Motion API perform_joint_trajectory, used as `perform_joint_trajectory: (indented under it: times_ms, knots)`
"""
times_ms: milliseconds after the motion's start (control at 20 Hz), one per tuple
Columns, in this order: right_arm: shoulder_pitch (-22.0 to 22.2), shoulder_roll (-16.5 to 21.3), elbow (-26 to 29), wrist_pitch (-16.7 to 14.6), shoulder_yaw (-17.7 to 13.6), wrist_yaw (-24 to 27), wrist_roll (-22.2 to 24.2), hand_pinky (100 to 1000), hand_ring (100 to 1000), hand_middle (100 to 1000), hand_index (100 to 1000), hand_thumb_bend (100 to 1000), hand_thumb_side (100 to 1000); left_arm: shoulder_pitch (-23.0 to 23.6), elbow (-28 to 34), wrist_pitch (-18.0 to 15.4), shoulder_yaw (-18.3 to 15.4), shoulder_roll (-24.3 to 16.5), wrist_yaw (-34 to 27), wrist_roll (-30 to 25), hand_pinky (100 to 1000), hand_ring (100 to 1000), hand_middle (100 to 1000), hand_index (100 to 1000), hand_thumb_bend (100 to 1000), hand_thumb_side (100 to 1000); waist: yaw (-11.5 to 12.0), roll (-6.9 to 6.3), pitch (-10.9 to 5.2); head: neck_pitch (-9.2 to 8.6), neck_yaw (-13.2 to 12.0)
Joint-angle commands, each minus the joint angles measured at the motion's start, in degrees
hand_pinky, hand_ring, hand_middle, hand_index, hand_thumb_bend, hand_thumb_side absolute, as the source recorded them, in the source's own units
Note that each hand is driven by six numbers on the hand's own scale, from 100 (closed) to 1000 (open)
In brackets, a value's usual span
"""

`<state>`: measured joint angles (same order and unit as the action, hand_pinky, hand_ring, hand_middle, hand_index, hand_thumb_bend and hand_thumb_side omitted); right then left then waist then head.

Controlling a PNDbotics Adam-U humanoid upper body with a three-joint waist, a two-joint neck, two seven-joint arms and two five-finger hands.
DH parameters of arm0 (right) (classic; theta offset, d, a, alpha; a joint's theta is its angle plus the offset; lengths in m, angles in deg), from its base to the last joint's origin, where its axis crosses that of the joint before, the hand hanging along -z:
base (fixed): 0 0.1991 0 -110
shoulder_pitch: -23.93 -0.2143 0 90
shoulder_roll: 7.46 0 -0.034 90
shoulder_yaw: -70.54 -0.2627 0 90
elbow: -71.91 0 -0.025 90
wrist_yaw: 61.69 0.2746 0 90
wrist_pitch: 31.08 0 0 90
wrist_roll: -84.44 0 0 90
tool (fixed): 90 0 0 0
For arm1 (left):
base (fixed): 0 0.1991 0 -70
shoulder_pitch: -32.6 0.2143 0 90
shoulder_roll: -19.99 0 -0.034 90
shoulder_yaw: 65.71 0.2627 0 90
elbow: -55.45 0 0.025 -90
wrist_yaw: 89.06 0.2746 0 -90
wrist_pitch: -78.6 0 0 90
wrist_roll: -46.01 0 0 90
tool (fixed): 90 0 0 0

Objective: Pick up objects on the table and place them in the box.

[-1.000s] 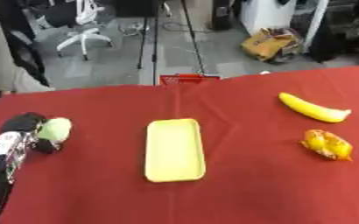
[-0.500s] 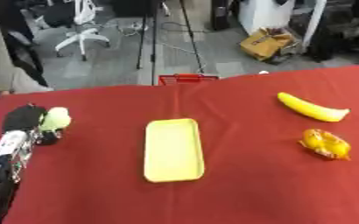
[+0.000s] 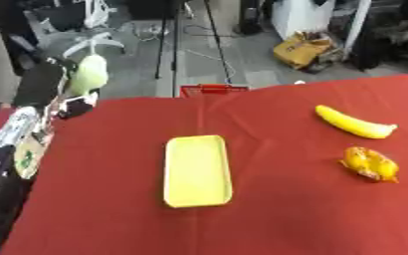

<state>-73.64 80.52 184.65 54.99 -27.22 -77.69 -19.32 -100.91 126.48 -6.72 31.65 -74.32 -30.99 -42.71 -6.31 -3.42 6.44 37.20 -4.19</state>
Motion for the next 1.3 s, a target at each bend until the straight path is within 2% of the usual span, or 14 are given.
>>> perform_joint_trajectory:
  times_ms: [50, 350, 600, 800, 950, 1000, 1050, 1300]
  knots:
    - [-0.7, 0.9, 0.4, -0.2, 0.0, 0.3, 0.3, 629, 673, 781, 858, 100, 670, -2.7, 4.0, -4.0, 4.7, 0.9, -1.7, -5.6, 630, 512, 423, 514, 329, 387, -0.2, 0.03, -0.69, -0.32, -0.4]
    - [-1.0, 0.9, 0.3, -0.3, 0.2, 0.5, 0.5, 629, 673, 781, 858, 100, 670, -4.0, 3.8, -9.7, 11.3, 3.0, -1.4, -14.3, 668, 534, 431, 522, 336, 405, -1.0, -0.28, -0.81, -0.22, -0.4]
    - [-1.0, 0.9, 0.2, -0.3, 0.1, 0.5, 0.5, 629, 673, 781, 858, 100, 670, -2.7, 1.6, -12.8, 13.8, 2.4, -0.3, -19.1, 688, 543, 432, 525, 339, 404, -1.2, -0.49, -0.92, -0.38, 0.0]
    - [-1.0, 0.9, 0.2, -0.2, 0.0, 0.4, 0.4, 629, 673, 781, 857, 100, 670, -1.7, 0.6, -13.9, 14.4, 2.3, 0.9, -20.2, 694, 547, 435, 527, 352, 404, -1.2, -0.50, -0.89, -0.43, 0.0]
    - [-1.1, 0.9, 0.2, -0.3, 0.1, 0.4, 0.5, 629, 672, 781, 857, 100, 671, -1.0, -1.1, -14.8, 15.1, 2.7, 1.8, -20.6, 699, 550, 439, 532, 411, 414, -1.0, -0.49, -0.81, -0.53, 0.0]
    - [-1.1, 0.9, 0.2, -0.3, 0.1, 0.4, 0.5, 629, 672, 781, 857, 100, 671, -0.8, -1.7, -15.1, 15.1, 2.9, 2.3, -20.5, 699, 550, 439, 532, 411, 414, -1.0, -0.48, -0.79, -0.56, 0.0]
    - [-1.1, 0.9, 0.2, -0.3, 0.1, 0.4, 0.5, 629, 672, 781, 857, 100, 670, -0.6, -2.2, -15.3, 15.1, 3.1, 2.7, -20.3, 699, 549, 439, 532, 452, 422, -1.0, -0.47, -0.77, -0.58, 0.0]
    - [-1.1, 0.8, 0.2, -0.3, 0.0, 0.4, 0.5, 628, 672, 781, 857, 100, 670, -0.1, -3.4, -16.5, 15.4, 4.2, 4.5, -18.6, 697, 549, 443, 536, 473, 435, -1.0, -0.46, -0.70, -0.60, 0.1]
